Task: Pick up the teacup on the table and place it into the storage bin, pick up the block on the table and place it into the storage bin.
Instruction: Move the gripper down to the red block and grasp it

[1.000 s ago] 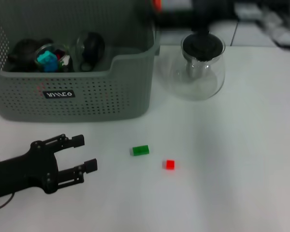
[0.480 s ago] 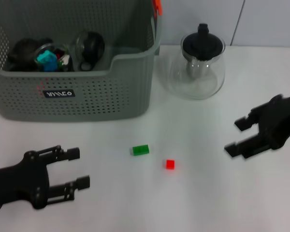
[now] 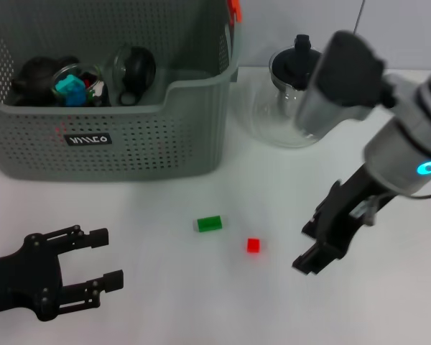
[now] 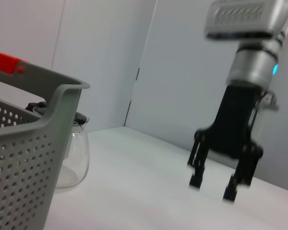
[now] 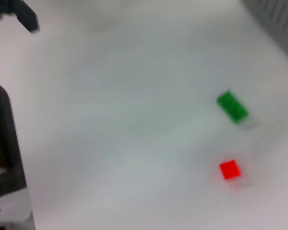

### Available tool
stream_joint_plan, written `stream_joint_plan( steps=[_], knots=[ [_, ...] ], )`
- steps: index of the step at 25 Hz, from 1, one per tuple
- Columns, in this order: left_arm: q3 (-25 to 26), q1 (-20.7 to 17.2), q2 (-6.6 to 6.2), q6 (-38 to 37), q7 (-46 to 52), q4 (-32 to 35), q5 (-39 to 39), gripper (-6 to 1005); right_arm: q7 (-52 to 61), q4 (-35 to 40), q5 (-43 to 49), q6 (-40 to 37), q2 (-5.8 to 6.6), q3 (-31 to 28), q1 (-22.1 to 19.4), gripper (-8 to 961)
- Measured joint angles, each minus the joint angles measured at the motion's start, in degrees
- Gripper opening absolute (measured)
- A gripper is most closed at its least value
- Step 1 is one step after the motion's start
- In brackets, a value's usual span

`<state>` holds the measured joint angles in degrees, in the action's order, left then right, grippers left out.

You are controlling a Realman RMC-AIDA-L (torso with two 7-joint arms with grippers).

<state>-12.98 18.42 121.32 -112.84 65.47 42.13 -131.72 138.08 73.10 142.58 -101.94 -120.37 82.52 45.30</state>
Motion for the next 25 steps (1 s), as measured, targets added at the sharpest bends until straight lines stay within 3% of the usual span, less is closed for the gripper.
stream_joint_plan(
  steps=[4, 14, 25],
  knots=[
    [0.0, 0.4, 0.05, 0.2, 0.0, -0.3, 0.1, 712, -0.2, -11.2, 0.0, 9.0, -0.14, 4.6, 4.9, 671],
    [0.1, 0.4, 0.32, 1.5, -0.1, -1.0, 0.1, 711, -1.5, -13.5, -1.1, 23.1, -0.51, 18.0, 4.8, 552],
    [0.2, 0.5, 0.32, 2.8, -0.1, -1.5, 0.2, 709, -1.5, -20.4, -6.2, 31.2, -0.51, 18.9, 5.7, 530]
  ],
)
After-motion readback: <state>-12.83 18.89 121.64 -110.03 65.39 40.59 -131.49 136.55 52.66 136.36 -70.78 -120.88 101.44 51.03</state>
